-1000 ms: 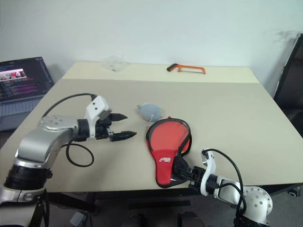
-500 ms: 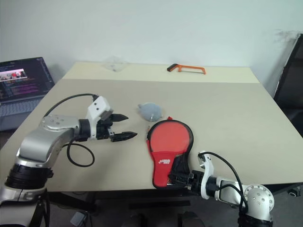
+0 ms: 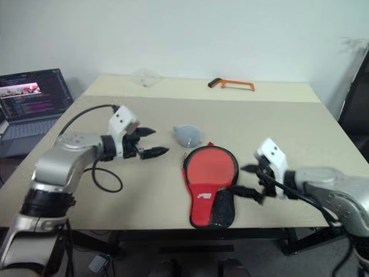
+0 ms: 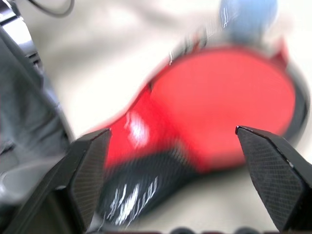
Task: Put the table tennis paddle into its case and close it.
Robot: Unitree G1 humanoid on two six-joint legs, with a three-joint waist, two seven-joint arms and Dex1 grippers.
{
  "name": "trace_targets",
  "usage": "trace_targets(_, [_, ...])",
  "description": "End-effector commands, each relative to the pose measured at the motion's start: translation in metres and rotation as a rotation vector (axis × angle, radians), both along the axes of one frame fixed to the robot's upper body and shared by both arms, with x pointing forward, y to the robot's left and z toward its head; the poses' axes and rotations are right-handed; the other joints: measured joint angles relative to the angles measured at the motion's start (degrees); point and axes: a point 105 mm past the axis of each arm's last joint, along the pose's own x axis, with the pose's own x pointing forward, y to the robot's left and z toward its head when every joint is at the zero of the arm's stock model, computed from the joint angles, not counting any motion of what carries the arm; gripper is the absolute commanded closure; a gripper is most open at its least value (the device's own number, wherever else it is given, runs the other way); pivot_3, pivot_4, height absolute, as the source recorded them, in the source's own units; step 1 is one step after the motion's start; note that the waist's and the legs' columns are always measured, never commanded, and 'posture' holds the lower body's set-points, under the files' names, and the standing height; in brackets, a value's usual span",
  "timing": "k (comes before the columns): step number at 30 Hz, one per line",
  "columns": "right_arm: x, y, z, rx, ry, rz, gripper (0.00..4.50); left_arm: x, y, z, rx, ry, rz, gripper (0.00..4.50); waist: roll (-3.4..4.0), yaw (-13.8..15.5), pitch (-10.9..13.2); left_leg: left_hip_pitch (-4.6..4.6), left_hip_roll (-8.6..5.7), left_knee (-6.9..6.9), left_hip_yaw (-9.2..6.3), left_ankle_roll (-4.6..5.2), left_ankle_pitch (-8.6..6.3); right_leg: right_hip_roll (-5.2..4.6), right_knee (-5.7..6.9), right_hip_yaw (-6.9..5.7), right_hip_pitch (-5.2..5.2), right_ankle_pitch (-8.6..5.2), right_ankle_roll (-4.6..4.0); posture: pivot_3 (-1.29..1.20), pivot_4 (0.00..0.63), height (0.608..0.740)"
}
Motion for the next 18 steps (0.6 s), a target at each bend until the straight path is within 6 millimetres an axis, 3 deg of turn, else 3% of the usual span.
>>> trace_targets(1, [0.037,0.022,-0.011,-0.016,-0.164,-0.108,0.02,0.019,-0.011,0.017,-0.015,-0.077,0.028,0.0,-0.01,0.09,0.0,-0.04,-0.02,0.03,0.0,0.0,0.0,0.0,0.0,0.0,-0.03,0.03,0.05,0.0,0.15,0.74])
trace_targets(6, [0.068,0.044,-0.041,0.012,-0.193,-0.244,0.02,0.046,-0.031,0.013,-0.008,-0.075,0.053,0.0,0.0,0.88,0.0,-0.44,-0.13,0.07,-0.08,-0.01,0.01,-0.04,0.0,-0.07,-0.21,0.08,0.05,0.0,0.15,0.74])
trace_targets(13, [0.071,0.055,-0.089,-0.007,-0.069,-0.343,0.02,0.074,-0.061,-0.003,-0.028,0.007,0.086,0.0,0.0,1.54,0.0,-0.65,-0.2,0.07,-0.17,-0.01,0.01,-0.09,0.04,-0.17,-0.37,0.14,-0.04,0.0,0.15,0.74])
trace_targets(18, [0.067,0.053,-0.103,-0.056,-0.054,-0.359,0.02,0.082,-0.083,-0.014,-0.056,0.062,0.077,0.0,0.0,1.5,0.0,-0.61,-0.23,0.17,-0.19,-0.02,0.01,-0.09,0.05,-0.14,-0.29,0.14,0.11,0.0,0.15,0.74])
